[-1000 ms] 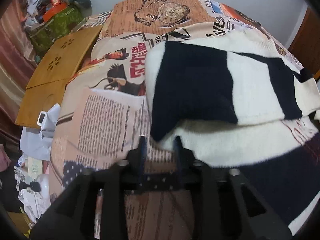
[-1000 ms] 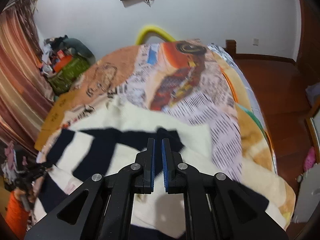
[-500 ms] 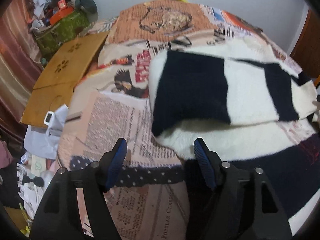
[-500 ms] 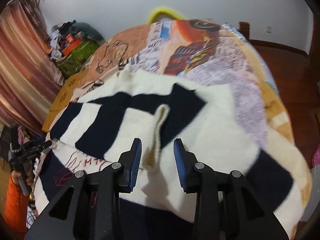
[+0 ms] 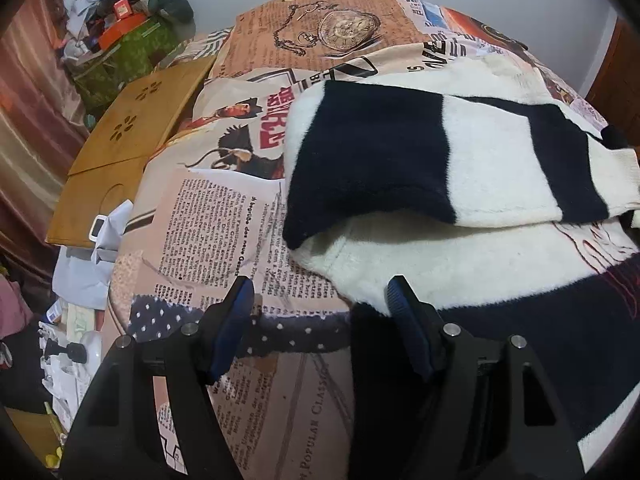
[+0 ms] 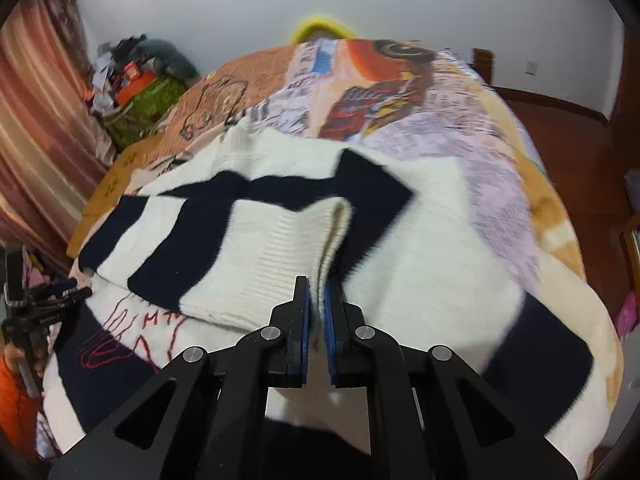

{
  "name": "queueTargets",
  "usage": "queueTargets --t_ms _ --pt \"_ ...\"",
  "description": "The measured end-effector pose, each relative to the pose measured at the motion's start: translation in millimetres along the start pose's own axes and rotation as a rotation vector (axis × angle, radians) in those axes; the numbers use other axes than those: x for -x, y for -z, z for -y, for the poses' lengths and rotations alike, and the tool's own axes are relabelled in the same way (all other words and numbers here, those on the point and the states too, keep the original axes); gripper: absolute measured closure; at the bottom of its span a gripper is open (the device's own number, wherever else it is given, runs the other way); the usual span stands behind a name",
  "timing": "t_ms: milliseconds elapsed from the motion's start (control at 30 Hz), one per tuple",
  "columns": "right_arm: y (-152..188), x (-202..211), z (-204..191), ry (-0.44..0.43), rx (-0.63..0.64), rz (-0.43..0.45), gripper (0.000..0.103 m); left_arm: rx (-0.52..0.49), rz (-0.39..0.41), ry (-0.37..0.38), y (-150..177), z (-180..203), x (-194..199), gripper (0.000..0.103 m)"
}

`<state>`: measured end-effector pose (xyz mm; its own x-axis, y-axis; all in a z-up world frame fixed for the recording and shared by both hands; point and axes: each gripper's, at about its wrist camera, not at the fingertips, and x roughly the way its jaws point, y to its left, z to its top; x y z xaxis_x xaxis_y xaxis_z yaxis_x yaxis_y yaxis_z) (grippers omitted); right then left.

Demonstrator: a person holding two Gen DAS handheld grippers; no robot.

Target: Fold small clothes

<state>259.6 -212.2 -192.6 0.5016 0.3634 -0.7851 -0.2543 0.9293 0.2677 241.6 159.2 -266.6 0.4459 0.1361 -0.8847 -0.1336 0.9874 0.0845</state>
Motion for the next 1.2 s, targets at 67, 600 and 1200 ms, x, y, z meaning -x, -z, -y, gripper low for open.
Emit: queueTargets --t_ms 67,600,1200 --pt "4 15 10 0.018 -0.013 0.019 0.097 0.0 0.006 -0.007 0 2 4 0.034" --pt "-14 16 51 0.072 -0.009 -0.006 0.043 0.08 0.076 -0.016 -2 22 52 0.025" --pt "0 5 50 0.061 0.055 -0.035 0.085 0.106 -0.037 0.011 20 38 23 0.016"
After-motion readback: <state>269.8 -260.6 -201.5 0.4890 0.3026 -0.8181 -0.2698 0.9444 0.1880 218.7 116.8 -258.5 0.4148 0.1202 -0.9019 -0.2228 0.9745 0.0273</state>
